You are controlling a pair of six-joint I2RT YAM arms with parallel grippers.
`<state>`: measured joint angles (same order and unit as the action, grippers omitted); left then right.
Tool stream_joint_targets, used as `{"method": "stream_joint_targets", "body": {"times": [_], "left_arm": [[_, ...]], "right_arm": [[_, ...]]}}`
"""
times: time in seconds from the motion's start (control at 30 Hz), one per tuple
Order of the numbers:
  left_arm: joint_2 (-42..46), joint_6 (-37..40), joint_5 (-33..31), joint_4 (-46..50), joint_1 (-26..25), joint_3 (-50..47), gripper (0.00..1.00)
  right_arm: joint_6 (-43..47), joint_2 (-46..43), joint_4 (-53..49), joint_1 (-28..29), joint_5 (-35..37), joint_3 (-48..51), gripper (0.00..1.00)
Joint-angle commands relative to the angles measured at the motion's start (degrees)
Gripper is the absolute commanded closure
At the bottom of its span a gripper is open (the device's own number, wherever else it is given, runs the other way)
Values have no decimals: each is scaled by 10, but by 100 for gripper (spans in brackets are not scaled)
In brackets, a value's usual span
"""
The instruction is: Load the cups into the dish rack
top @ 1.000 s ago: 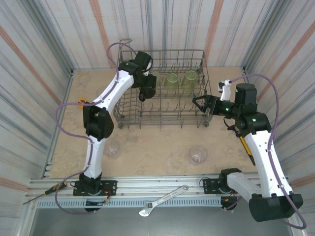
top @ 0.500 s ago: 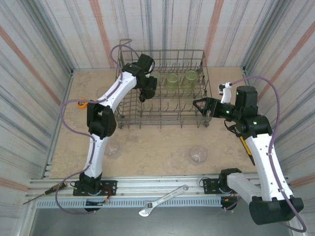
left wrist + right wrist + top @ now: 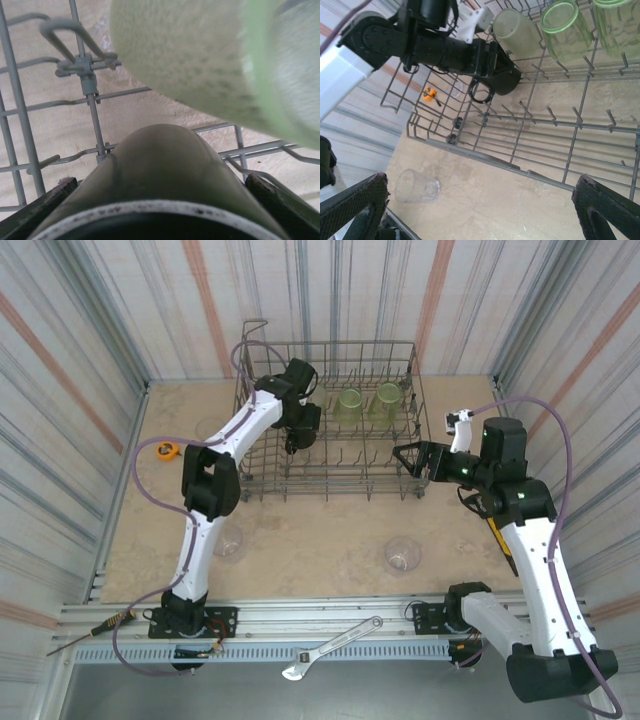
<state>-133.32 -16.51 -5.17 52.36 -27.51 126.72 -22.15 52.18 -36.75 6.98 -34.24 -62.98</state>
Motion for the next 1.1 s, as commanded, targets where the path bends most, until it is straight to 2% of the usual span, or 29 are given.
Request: {"method": "stream_joint_targets", "body": {"times": [0.0, 0.13, 0.43, 1.07], "left_arm": [[7, -12, -17, -15, -5, -4, 57], [14, -16, -16, -15, -5, -5, 33], [45, -29, -5, -14, -5, -4, 2], [129, -41, 7, -14, -5, -6, 1]], "right_arm": [[9, -15, -15, -5, 10, 6, 1], [9, -21, -17, -5, 14, 8, 1], [7, -26, -20, -5, 14, 8, 1], [8, -22, -14, -5, 19, 17, 1]]}}
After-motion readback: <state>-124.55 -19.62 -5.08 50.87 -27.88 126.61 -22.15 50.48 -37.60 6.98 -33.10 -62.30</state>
